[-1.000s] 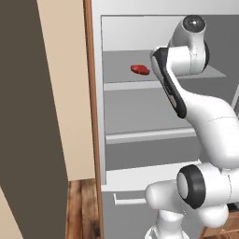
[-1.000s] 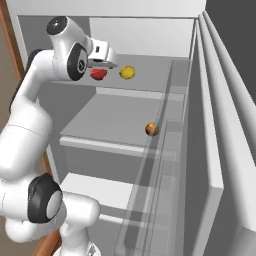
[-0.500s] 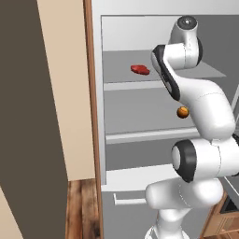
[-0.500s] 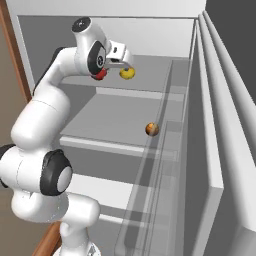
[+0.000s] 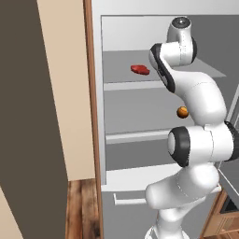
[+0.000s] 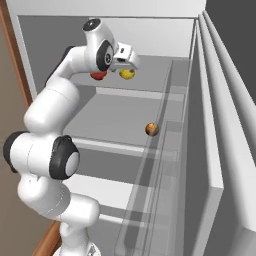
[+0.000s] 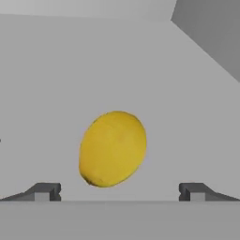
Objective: Open the fridge, remove the orange, lemon, and steak, and place them on any counter.
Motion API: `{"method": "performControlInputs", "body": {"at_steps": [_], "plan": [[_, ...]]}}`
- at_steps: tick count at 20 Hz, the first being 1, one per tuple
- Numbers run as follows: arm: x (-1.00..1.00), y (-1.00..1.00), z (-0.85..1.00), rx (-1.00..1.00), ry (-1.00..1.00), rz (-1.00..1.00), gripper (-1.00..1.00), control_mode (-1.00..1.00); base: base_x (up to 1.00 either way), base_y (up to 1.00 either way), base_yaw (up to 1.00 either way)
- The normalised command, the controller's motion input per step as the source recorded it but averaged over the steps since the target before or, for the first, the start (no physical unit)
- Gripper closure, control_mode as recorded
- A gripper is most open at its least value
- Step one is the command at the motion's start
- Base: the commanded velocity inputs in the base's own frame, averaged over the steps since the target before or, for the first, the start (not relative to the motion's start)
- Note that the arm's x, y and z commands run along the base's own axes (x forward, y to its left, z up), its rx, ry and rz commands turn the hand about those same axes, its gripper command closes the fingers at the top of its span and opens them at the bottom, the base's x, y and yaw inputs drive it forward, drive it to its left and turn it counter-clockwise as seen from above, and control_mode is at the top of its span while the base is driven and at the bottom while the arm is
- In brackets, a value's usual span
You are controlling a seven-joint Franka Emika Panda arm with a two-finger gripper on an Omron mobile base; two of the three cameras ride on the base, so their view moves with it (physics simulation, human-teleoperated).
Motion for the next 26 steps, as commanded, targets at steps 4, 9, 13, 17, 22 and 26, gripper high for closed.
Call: {"method": "performControlInputs", "body": {"at_steps": [4,9,13,17,22,26], "plan": [[0.51,0.00,-0.13,0.01,0.02,0.00,-1.00,-1.00,0.00,0.00,0.00],[0.36,-0.06,-0.13,0.00,0.03,-0.04,-1.00,-1.00,0.00,0.00,0.00],[0.00,-0.18,-0.23,0.00,0.01,-0.11,-1.00,-1.00,0.00,0.00,0.00],[0.00,-0.14,-0.22,0.00,0.01,-0.11,-1.00,-1.00,0.00,0.00,0.00],[0.08,0.00,-0.25,0.00,0.01,-0.04,1.00,-1.00,0.00,0.00,0.00],[0.07,0.00,-0.16,0.04,0.00,0.00,1.00,-1.00,0.00,0.00,0.00]]}}
